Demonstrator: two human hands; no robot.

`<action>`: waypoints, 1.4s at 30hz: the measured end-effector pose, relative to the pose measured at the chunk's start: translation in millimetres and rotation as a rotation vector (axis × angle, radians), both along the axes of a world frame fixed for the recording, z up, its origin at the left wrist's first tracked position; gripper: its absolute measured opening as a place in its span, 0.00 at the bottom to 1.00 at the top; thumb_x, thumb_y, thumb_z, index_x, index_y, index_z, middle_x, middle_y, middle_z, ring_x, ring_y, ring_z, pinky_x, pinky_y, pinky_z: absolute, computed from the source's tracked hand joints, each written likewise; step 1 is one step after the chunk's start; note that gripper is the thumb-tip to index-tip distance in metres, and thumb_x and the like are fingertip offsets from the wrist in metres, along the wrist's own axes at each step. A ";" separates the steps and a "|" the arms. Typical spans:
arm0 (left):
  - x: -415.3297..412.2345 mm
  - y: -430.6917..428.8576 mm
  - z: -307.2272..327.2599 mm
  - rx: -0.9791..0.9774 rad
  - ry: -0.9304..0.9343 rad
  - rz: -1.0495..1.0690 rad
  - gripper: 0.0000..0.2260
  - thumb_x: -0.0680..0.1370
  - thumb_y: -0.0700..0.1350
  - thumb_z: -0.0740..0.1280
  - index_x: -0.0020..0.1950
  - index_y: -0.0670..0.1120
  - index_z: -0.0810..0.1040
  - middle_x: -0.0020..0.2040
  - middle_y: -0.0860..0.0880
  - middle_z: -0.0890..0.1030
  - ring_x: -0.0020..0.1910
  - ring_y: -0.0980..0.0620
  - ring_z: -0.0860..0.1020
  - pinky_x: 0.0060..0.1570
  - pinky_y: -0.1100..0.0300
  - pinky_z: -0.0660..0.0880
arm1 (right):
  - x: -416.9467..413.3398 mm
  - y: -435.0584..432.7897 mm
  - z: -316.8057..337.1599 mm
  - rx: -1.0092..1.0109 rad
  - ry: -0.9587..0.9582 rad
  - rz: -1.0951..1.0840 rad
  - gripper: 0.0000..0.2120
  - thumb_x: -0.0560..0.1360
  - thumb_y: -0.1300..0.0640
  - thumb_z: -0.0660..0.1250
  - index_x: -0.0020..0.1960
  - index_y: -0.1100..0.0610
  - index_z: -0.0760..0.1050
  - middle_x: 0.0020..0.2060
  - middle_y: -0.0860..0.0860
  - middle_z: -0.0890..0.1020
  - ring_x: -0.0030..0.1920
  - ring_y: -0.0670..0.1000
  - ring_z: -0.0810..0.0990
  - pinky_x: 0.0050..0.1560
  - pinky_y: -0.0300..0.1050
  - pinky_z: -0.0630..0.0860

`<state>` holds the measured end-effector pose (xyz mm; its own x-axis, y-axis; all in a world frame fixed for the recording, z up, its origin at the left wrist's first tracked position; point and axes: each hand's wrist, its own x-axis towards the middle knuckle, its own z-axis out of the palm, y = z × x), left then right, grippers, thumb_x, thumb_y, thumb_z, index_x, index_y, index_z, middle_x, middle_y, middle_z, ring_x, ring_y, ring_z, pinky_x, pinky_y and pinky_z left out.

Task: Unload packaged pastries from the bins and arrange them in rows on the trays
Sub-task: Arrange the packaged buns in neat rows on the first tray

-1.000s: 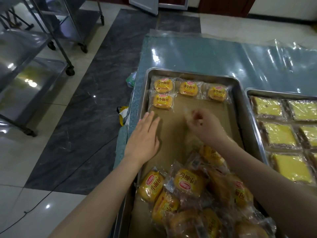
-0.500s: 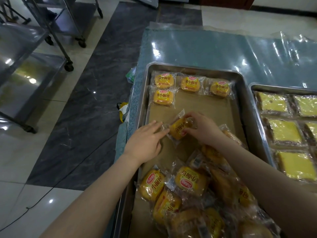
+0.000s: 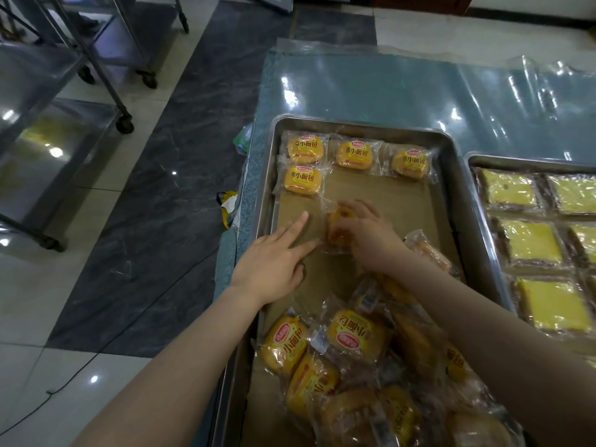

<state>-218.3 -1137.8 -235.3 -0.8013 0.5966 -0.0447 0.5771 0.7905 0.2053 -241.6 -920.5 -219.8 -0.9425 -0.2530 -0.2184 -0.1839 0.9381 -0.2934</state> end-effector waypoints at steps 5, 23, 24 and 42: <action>0.7 0.7 -0.1 0.068 0.009 0.077 0.29 0.77 0.52 0.60 0.76 0.54 0.52 0.78 0.51 0.45 0.75 0.50 0.54 0.69 0.57 0.50 | -5.1 6.3 3.5 -0.080 0.156 -0.351 0.06 0.71 0.59 0.65 0.44 0.49 0.72 0.53 0.48 0.73 0.58 0.54 0.71 0.53 0.46 0.70; -2.9 9.5 1.3 0.115 -0.017 0.224 0.26 0.79 0.47 0.58 0.76 0.49 0.55 0.78 0.48 0.50 0.76 0.51 0.47 0.70 0.57 0.53 | -29.2 32.5 -28.9 0.206 0.073 -0.067 0.36 0.77 0.37 0.54 0.74 0.38 0.33 0.76 0.49 0.36 0.73 0.58 0.30 0.68 0.59 0.34; -6.1 12.1 1.5 0.131 -0.025 0.246 0.26 0.79 0.47 0.59 0.76 0.49 0.55 0.78 0.48 0.50 0.76 0.51 0.46 0.69 0.55 0.56 | -32.1 31.5 -31.4 0.210 0.064 -0.064 0.36 0.77 0.36 0.53 0.74 0.38 0.31 0.76 0.49 0.34 0.72 0.57 0.28 0.68 0.60 0.33; -74.5 58.7 -21.6 0.146 0.001 0.334 0.32 0.78 0.47 0.59 0.77 0.52 0.45 0.77 0.48 0.44 0.75 0.48 0.40 0.72 0.53 0.42 | -49.7 22.4 -37.6 -0.070 -0.037 -0.143 0.39 0.75 0.37 0.61 0.74 0.35 0.37 0.71 0.42 0.28 0.69 0.57 0.22 0.65 0.64 0.30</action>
<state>-292.8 -1079.1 -256.9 -0.9532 0.3016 0.0226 0.2919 0.8978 0.3297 -291.3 -898.2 -257.4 -0.9617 -0.1321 -0.2400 -0.0374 0.9312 -0.3627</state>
